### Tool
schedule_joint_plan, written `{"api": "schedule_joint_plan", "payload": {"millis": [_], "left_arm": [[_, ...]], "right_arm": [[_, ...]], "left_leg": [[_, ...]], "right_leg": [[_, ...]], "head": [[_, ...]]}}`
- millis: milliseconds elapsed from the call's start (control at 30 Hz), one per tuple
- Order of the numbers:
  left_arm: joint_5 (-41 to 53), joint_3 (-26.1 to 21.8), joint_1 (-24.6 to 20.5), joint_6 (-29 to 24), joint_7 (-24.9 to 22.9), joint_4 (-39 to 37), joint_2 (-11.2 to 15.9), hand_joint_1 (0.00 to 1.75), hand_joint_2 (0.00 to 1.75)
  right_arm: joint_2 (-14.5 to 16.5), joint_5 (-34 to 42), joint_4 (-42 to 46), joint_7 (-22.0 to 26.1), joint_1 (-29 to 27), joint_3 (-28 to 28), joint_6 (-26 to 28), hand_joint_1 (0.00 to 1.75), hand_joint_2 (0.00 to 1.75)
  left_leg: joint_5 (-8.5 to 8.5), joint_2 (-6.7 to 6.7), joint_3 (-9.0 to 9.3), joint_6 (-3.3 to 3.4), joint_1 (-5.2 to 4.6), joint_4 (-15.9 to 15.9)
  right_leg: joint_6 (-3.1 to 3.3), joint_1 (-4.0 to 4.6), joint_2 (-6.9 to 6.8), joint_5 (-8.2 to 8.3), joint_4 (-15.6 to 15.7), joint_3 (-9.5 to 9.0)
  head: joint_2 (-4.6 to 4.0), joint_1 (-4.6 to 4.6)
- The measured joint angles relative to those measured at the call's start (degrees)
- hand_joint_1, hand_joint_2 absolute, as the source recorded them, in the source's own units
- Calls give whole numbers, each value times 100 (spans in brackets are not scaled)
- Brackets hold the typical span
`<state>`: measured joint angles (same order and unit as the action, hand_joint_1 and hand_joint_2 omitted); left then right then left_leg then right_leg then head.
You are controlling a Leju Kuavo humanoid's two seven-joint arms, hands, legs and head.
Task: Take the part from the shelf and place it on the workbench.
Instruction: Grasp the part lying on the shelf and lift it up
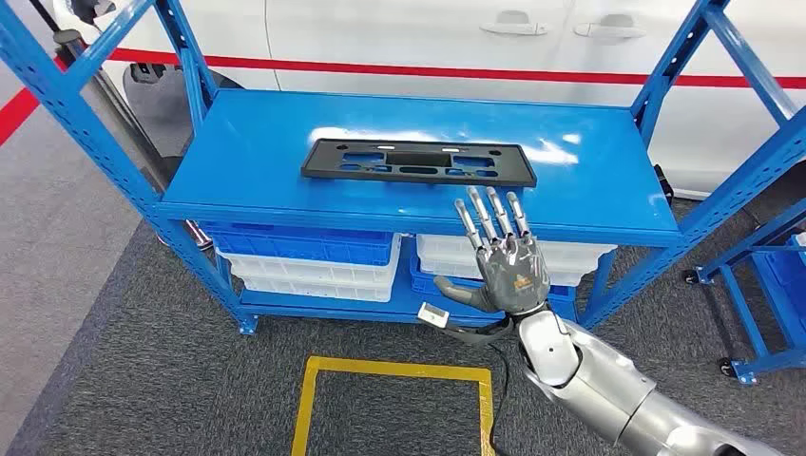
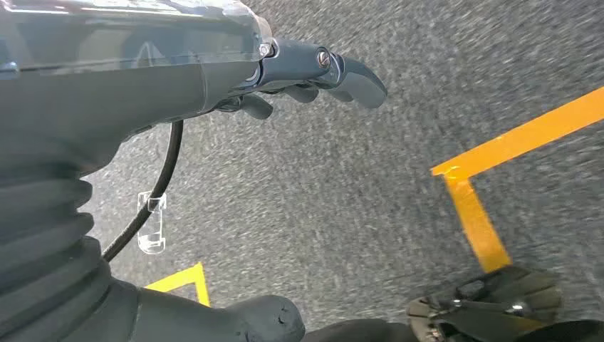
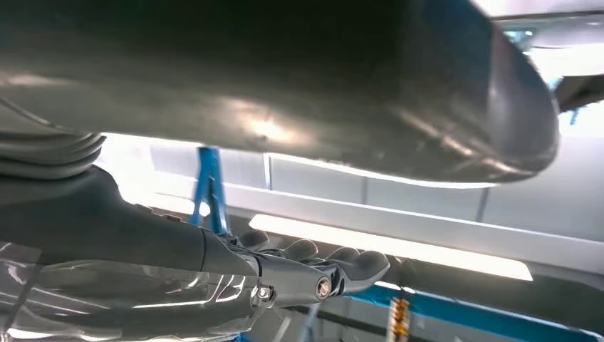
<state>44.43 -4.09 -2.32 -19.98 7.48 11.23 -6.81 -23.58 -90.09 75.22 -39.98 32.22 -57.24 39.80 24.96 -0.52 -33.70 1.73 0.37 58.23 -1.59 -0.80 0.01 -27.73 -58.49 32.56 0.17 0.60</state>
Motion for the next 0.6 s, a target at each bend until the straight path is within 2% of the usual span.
{"api": "schedule_joint_plan", "payload": {"millis": [67, 133, 167, 200, 233, 267, 300, 367, 433, 500, 567, 600], "left_arm": [[-1, -7, 1, 0, 0, 0, -1, 0, 175], [-2, -19, 4, 1, 0, 0, -4, 0, 175], [-2, -24, 5, 1, 0, 0, -5, 0, 175], [-2, -27, 6, 1, 0, 0, -5, 0, 175], [-2, -30, 6, 2, 0, 0, -7, 0, 175], [-2, -31, 6, 1, 0, 0, -8, 0, 175], [-2, -31, 5, 1, 0, 0, -10, 0, 175], [-1, -31, 4, 1, -1, 0, -16, 0, 175], [14, -31, 3, 1, -11, 0, -21, 0, 175], [45, -31, 2, -2, -30, 0, -21, 0, 175], [71, -31, 2, -6, -43, 0, -18, 0, 175], [76, -32, 4, -8, -50, 0, -16, 0, 175]], "right_arm": [[1, 0, 9, -2, -5, -1, 1, 0, 0], [2, 0, 17, -5, -36, -11, 2, 0, 0], [3, 0, 17, -5, -62, -19, 2, 0, 0], [4, 0, 17, -5, -87, -26, 1, 0, 0], [4, 0, 17, -4, -105, -30, 1, 0, 0], [4, 0, 19, -4, -114, -31, 1, 0, 0], [4, 0, 23, -4, -114, -31, 1, 0, 0], [6, 0, 32, -4, -103, -31, 1, 0, 0], [8, 1, 52, -5, -100, -31, 1, 0, 0], [10, 3, 114, -4, -108, -31, 2, 0, 0], [15, 4, 223, 13, -119, -29, 2, 0, 0], [20, 4, 287, 40, -139, -27, 2, 0, 0]], "left_leg": [[-5, 3, 0, 26, 2, -9], [-6, 6, -4, 60, -5, -17], [-3, 5, -6, 67, -13, -15], [1, 4, -4, 72, -20, -11], [6, 2, 0, 76, -27, -6], [12, -1, 9, 75, -33, -1], [20, -4, 19, 69, -37, 4], [36, -7, 23, 38, -61, 17], [41, -7, 14, -7, -72, 19], [61, -5, 17, -64, -74, 29], [247, 3, -74, -126, -73, 277], [426, 6, -203, -153, -57, 582]], "right_leg": [[-18, -1, -1, -183, -305, 145], [-49, -4, -2, -540, -1065, 522], [-57, -5, -2, -649, -1413, 707], [-55, -4, -2, -652, -1589, 812], [-44, -2, -2, -546, -1547, 811], [-22, 2, -2, -341, -1258, 687], [11, 9, -2, -119, -828, 490], [75, 44, -4, 144, -121, 159], [110, 78, -1, 158, 50, 89], [156, 51, 0, 180, 83, 79], [218, 8, -12, 201, 127, 50], [237, 2, -21, 202, 134, 40]], "head": [[-1, 27], [-1, 55], [-1, 57], [0, 56], [0, 57], [-1, 57], [-1, 58], [-1, 55], [-1, 53], [-1, 53], [0, 35], [0, 24]]}}
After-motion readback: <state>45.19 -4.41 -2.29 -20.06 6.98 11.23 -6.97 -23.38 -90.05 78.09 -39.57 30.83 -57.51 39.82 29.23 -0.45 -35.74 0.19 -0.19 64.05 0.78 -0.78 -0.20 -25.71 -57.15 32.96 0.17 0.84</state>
